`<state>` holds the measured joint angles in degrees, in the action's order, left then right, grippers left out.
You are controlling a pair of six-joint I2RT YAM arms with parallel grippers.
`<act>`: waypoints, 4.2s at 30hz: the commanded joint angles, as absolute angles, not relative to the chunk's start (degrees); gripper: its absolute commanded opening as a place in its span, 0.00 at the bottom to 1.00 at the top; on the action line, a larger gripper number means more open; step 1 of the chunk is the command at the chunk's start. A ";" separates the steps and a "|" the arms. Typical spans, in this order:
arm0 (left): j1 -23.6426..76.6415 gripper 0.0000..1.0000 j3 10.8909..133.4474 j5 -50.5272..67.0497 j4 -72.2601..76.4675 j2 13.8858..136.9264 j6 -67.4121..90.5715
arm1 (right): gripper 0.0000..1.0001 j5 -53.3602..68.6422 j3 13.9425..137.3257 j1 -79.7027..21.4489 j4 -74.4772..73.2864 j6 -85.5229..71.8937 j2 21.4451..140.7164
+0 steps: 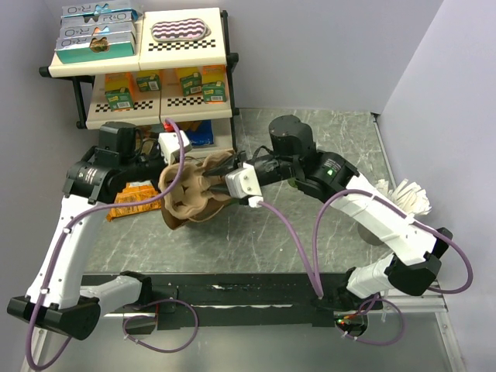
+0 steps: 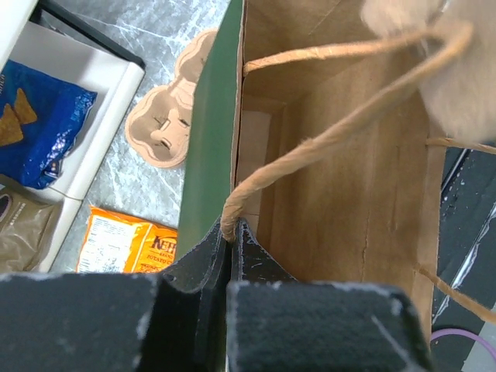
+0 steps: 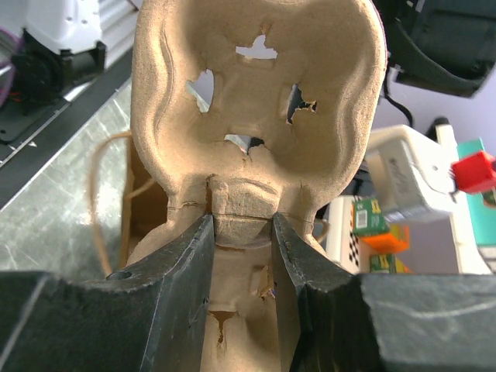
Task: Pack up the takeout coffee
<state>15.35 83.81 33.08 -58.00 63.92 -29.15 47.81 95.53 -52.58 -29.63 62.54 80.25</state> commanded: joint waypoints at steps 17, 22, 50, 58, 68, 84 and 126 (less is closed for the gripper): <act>15.82 0.01 81.83 36.21 -56.52 60.47 -30.41 | 0.00 43.42 89.30 -56.07 -29.01 63.91 79.72; 16.70 0.01 80.51 36.12 -56.16 59.86 -29.97 | 0.00 42.89 90.17 -57.21 -27.25 61.44 79.63; 17.32 0.01 79.10 37.09 -57.39 58.45 -32.69 | 0.00 37.71 85.61 -57.31 -31.72 66.36 80.69; 17.49 0.01 77.52 38.05 -56.17 57.31 -31.56 | 0.00 33.93 87.89 -57.30 -38.22 68.02 82.43; 18.11 0.01 73.65 43.77 -52.04 56.51 -24.53 | 0.00 21.98 87.19 -59.59 -38.49 68.55 83.41; 18.37 0.01 73.39 45.17 -49.92 59.33 -22.59 | 0.00 18.46 92.82 -60.29 -50.10 79.36 87.28; 18.37 0.01 76.73 49.74 -57.04 65.30 -28.47 | 0.00 13.36 89.47 -59.85 -45.97 77.52 90.17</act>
<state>18.09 75.13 46.28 -54.43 64.62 -25.85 14.41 88.29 -60.12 -48.86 77.80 87.66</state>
